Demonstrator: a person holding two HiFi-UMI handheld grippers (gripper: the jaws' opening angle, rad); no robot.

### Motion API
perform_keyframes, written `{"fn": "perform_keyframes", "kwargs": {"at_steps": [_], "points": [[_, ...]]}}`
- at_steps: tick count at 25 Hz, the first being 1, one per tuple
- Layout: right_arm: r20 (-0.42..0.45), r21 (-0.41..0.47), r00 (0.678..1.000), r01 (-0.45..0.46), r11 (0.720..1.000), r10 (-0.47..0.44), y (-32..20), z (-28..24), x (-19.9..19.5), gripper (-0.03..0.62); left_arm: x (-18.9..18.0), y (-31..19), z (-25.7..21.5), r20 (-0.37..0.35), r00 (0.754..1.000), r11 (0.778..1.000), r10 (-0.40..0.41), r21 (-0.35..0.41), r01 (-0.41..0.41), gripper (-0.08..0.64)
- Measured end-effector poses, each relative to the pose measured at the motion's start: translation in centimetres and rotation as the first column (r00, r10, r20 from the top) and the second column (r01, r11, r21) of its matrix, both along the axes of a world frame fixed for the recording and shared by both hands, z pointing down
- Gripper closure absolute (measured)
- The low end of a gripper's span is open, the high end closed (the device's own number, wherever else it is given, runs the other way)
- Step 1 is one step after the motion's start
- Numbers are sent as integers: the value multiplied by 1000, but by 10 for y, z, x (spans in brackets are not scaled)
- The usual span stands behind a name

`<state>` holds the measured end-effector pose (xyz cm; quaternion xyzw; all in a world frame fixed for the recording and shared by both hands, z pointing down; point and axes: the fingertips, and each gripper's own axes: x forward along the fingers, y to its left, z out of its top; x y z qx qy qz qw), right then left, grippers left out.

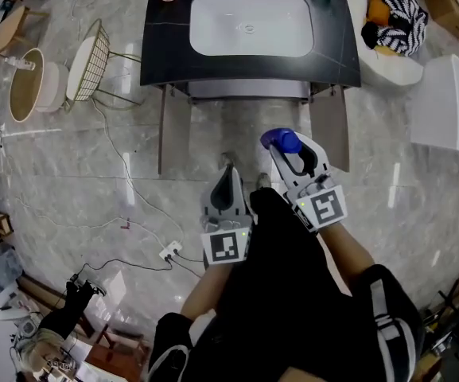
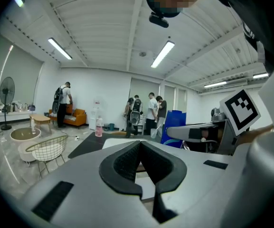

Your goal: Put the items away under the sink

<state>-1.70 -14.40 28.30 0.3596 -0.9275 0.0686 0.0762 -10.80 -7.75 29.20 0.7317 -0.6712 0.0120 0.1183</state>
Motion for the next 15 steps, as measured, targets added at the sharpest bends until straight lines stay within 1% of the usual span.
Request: {"fn": "perform_keyframes", "kwargs": {"at_steps": [3, 6, 9, 11, 15], "points": [[1, 10, 1000, -24, 1000, 24, -23, 30, -4, 443, -1, -23, 31, 0, 999, 999, 32, -4, -32, 545], [-5, 11, 999, -54, 998, 54, -44, 67, -8, 443, -10, -43, 68, -11, 999, 999, 38, -12, -38, 545], [-15, 17, 997, -71, 997, 71, -63, 109, -10, 443, -17, -60, 113, -15, 999, 999, 40, -25, -40, 545], [-25, 22, 996, -82, 996, 83, -73, 141, -10, 443, -19, -72, 147, -8, 998, 998, 55, -31, -55, 545], [-38, 31, 994, -100, 994, 102, -92, 210, -10, 443, -21, -99, 214, -6, 996, 996, 83, -20, -84, 545]]}}
